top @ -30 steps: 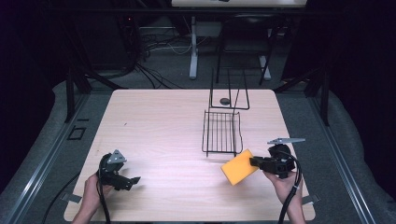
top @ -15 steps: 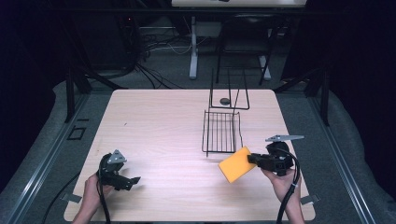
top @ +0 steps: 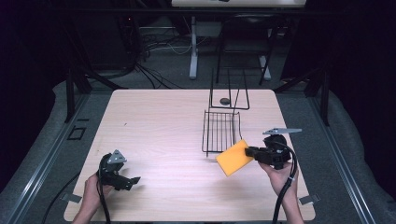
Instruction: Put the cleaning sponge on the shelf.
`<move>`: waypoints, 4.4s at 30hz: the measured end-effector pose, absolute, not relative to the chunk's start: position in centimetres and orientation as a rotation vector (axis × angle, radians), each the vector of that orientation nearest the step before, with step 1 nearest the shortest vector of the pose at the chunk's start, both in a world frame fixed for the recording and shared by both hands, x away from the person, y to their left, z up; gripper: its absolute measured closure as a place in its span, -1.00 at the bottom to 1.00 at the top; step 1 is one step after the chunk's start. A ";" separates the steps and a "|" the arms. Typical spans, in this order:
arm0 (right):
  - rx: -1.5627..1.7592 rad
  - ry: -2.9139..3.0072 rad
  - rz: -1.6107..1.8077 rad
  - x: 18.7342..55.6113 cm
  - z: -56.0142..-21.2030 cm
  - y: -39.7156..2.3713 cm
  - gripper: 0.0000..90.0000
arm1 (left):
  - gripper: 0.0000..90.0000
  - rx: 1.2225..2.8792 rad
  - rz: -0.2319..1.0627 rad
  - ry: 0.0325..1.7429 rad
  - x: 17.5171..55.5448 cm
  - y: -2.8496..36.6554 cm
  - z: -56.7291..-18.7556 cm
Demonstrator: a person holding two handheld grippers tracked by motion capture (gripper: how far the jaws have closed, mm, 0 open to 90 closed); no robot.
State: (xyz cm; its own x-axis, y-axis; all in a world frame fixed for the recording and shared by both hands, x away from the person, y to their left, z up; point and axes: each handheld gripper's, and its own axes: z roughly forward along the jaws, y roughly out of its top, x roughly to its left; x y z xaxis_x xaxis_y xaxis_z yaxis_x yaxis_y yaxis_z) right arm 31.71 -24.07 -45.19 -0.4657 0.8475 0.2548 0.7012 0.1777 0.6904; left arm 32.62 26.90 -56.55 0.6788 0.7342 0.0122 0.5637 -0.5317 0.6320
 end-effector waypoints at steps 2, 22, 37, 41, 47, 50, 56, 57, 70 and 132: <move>1.512 2.255 1.163 31.9 -45.0 -23.9 0.80 | -1.00 2.288 0.370 0.993 32.6 26.9 -56.5; 1.523 2.222 1.192 33.5 -44.8 -22.9 0.79 | -1.00 2.286 0.370 0.991 32.6 26.9 -56.5; 1.578 2.138 1.236 35.0 -44.8 -22.3 0.80 | -1.00 2.287 0.372 0.992 32.6 26.9 -56.6; 1.588 2.114 1.241 35.4 -44.9 -22.2 0.80 | -1.00 2.284 0.372 0.994 32.6 27.0 -56.6; 1.621 2.086 1.254 36.0 -45.6 -22.3 0.80 | -1.00 2.283 0.369 0.994 32.7 26.9 -56.6; 1.635 2.070 1.263 36.1 -45.8 -22.2 0.80 | -1.00 2.284 0.371 0.992 32.7 26.9 -56.6; 1.641 2.048 1.252 36.4 -46.2 -22.0 0.80 | -1.00 2.284 0.370 0.990 32.7 26.9 -56.6; 1.641 2.048 1.252 36.4 -46.2 -22.0 0.80 | -1.00 2.284 0.370 0.990 32.7 26.9 -56.6; 1.684 1.953 1.277 36.4 -47.0 -21.3 0.80 | -1.00 2.288 0.372 0.979 32.6 26.8 -56.4; 1.771 1.908 0.997 37.5 -50.2 -19.3 -0.25 | -1.00 2.287 0.353 0.978 32.7 26.9 -56.4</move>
